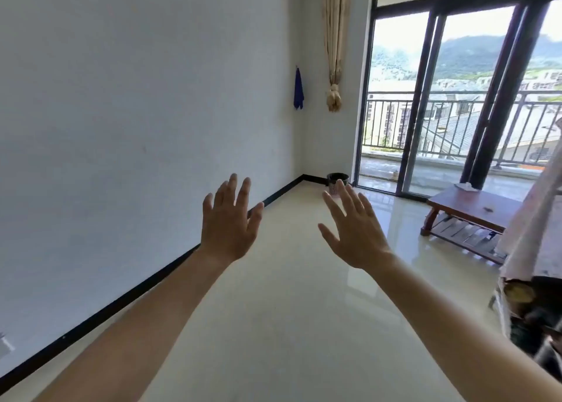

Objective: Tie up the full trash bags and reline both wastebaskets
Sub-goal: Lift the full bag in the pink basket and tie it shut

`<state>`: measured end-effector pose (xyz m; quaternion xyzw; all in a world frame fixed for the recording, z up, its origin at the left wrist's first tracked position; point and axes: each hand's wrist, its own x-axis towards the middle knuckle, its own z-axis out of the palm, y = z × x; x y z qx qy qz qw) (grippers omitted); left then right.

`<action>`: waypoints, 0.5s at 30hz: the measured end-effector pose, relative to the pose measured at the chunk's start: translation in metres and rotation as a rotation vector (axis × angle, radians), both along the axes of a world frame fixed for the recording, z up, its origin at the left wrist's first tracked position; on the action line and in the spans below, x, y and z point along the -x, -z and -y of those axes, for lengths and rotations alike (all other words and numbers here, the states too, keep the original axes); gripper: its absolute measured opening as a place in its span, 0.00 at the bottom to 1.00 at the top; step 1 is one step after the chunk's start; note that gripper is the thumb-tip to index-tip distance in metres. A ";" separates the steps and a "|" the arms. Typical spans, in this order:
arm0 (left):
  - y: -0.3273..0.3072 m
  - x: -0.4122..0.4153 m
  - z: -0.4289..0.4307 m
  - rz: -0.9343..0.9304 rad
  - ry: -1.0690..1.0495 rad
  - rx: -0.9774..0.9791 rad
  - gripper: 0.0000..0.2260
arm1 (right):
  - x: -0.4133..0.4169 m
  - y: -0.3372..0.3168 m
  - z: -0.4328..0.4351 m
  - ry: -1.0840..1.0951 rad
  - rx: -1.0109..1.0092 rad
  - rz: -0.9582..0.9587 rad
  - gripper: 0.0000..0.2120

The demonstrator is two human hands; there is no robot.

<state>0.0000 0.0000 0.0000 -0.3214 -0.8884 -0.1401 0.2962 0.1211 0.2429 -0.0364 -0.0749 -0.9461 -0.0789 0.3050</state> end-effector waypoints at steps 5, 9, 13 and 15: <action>0.004 0.065 -0.133 0.119 0.061 0.082 0.32 | 0.061 0.010 -0.112 0.115 0.136 0.063 0.34; -0.021 0.131 -0.213 -0.003 0.108 0.096 0.31 | 0.122 -0.015 -0.202 0.150 0.137 0.039 0.35; -0.020 0.203 -0.272 -0.040 0.135 0.130 0.28 | 0.193 -0.019 -0.266 0.192 0.201 0.046 0.35; -0.011 0.246 -0.297 -0.056 0.136 0.142 0.28 | 0.234 -0.011 -0.292 0.185 0.195 0.070 0.35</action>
